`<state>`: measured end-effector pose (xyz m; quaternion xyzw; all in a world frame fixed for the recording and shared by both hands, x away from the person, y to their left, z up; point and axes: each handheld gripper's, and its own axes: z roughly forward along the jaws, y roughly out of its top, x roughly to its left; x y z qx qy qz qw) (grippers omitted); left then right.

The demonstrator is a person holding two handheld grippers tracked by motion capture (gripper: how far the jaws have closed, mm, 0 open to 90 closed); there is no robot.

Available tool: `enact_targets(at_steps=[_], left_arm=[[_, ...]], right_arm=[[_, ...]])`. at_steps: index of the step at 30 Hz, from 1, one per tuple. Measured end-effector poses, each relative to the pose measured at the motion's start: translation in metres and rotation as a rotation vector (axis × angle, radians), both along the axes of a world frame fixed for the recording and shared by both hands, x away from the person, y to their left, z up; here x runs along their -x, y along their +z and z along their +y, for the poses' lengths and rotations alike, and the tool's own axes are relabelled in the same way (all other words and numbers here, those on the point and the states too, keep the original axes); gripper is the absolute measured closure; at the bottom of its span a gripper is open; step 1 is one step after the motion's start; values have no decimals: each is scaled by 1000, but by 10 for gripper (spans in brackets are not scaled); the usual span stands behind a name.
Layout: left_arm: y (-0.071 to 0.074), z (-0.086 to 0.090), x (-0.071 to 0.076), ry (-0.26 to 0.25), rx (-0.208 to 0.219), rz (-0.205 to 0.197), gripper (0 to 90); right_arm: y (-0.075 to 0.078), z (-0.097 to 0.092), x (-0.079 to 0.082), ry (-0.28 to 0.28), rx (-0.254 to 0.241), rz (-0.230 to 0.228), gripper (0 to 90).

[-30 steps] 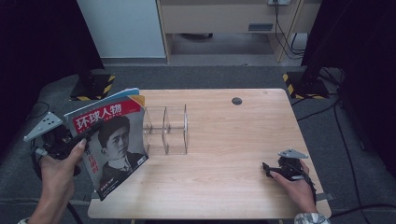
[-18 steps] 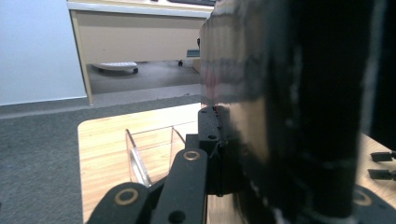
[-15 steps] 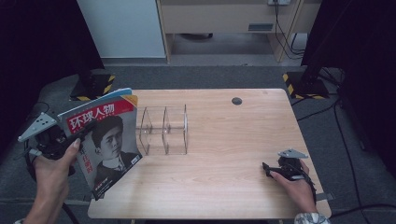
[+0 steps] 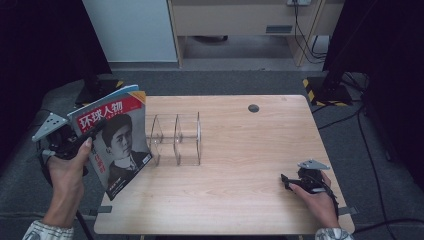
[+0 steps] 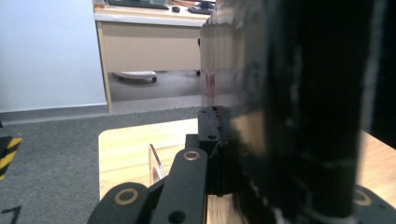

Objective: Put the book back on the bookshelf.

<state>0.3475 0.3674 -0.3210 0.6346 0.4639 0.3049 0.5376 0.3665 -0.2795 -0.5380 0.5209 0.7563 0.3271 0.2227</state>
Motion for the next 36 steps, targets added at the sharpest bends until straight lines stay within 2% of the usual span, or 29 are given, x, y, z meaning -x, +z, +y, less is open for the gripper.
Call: enact_targets(at_steps=[3,8,12,17,24,31,36], left_arm=[[-2,-3,-6,11,-11,-11,867],[-5,-7,-14,24,-4,-31,867],[-9,-11,-20,48,-22,-51,866],[-16,-15,-26,62,-11,-47,867],[-25,-22,-32,87,-40,-78,866],[-36,-27,-36,90,-28,-111,866],[-41,-29,-35,100,-53,-132,866]], right_arm=[[0,0,0,0,0,0,136],[0,0,0,0,0,0,136],[0,0,0,-1,1,0,137],[0,0,0,-1,-1,1,137],[0,0,0,-2,-1,0,137],[0,0,0,-2,-1,0,137],[0,0,0,-2,0,-1,138]])
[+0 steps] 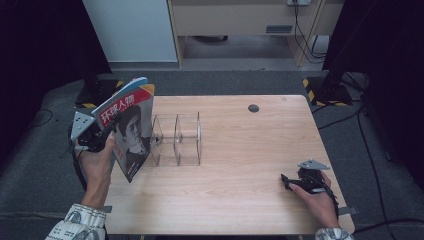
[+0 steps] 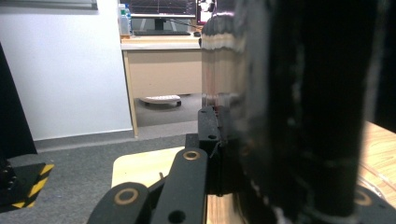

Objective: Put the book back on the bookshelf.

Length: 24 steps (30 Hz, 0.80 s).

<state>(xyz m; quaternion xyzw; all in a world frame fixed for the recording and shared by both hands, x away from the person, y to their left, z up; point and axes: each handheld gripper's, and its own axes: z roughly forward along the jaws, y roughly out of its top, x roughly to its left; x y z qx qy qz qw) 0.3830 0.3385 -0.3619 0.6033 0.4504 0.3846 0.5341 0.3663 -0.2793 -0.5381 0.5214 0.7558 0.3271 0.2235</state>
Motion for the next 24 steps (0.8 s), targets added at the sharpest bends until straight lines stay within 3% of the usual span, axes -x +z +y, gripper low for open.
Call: enact_targets(at_steps=[10,16,24], left_arm=[[-5,1,-1,-4,12,-22,866],[-10,4,-1,-13,59,-34,866],[-16,6,-2,-13,90,-49,866]], right_arm=[[0,0,0,0,-1,-2,139],[0,0,0,3,0,-1,139],[0,0,1,0,1,-1,139]])
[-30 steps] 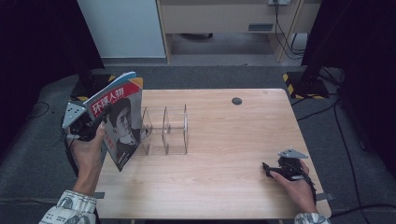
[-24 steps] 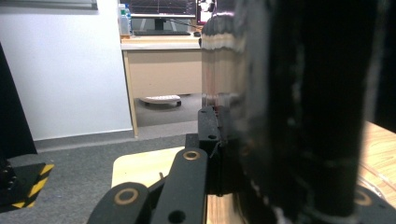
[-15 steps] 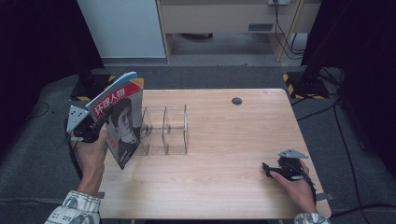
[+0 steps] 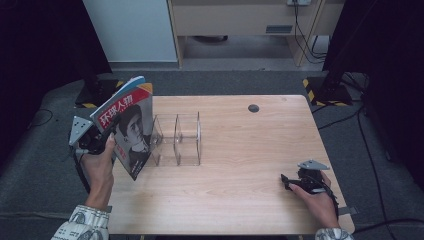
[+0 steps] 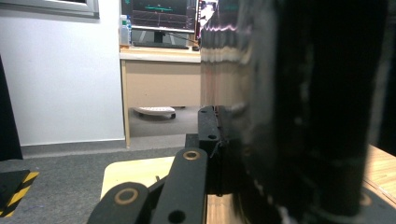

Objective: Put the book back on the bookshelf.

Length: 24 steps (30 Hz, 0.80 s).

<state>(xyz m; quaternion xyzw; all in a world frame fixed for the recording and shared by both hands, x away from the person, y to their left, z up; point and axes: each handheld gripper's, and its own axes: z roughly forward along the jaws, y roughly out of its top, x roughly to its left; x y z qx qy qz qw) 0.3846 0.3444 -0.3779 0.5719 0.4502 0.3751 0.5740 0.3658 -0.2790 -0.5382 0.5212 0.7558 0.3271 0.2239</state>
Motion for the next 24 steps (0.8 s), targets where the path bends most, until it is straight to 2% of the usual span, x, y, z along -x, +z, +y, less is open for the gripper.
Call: enact_targets(at_steps=[12,24], left_arm=[[-9,-5,-1,-20,-9,-9,866],[-18,-4,3,-9,21,-13,862]], right_arm=[[0,0,1,1,-1,1,139],[0,0,1,3,-1,2,139]])
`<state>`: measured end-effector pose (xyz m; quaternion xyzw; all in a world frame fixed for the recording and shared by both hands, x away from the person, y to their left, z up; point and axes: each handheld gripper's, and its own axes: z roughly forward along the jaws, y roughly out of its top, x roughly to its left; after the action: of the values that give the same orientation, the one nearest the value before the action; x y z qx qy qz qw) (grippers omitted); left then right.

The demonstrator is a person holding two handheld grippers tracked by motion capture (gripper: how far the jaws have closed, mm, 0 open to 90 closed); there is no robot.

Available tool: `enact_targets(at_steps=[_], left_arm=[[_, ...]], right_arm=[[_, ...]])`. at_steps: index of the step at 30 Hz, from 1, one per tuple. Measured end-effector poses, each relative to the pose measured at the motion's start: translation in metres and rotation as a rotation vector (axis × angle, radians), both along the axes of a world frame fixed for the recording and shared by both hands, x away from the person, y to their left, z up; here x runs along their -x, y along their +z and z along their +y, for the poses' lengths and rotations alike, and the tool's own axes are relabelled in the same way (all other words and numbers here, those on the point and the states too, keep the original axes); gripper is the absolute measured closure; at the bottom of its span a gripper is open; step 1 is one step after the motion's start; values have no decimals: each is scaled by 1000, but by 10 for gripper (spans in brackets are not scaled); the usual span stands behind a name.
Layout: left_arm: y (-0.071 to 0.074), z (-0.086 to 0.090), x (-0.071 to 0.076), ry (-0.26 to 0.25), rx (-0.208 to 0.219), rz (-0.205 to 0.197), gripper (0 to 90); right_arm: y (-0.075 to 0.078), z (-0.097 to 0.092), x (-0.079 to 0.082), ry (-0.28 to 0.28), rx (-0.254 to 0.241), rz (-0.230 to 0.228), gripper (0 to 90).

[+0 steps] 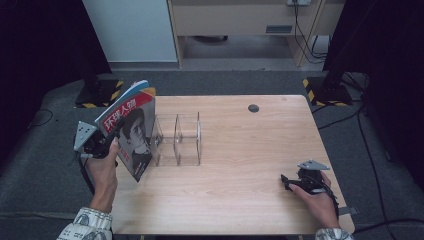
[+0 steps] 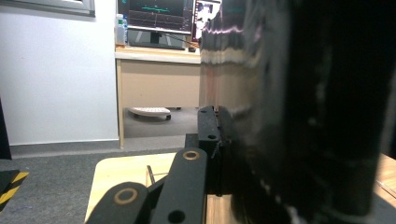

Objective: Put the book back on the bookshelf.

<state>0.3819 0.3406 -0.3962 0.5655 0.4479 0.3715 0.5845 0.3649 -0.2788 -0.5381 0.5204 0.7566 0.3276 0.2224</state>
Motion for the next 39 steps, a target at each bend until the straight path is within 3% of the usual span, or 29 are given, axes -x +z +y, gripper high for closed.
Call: enact_targets(at_steps=[17,29,39], left_arm=[[-11,3,11,5,-2,30,821],[-8,3,14,-1,8,43,806],[-5,3,15,8,14,52,710]], right_arm=[[0,0,1,4,-1,1,138],[0,0,1,6,-2,0,138],[0,0,1,13,-2,2,137]])
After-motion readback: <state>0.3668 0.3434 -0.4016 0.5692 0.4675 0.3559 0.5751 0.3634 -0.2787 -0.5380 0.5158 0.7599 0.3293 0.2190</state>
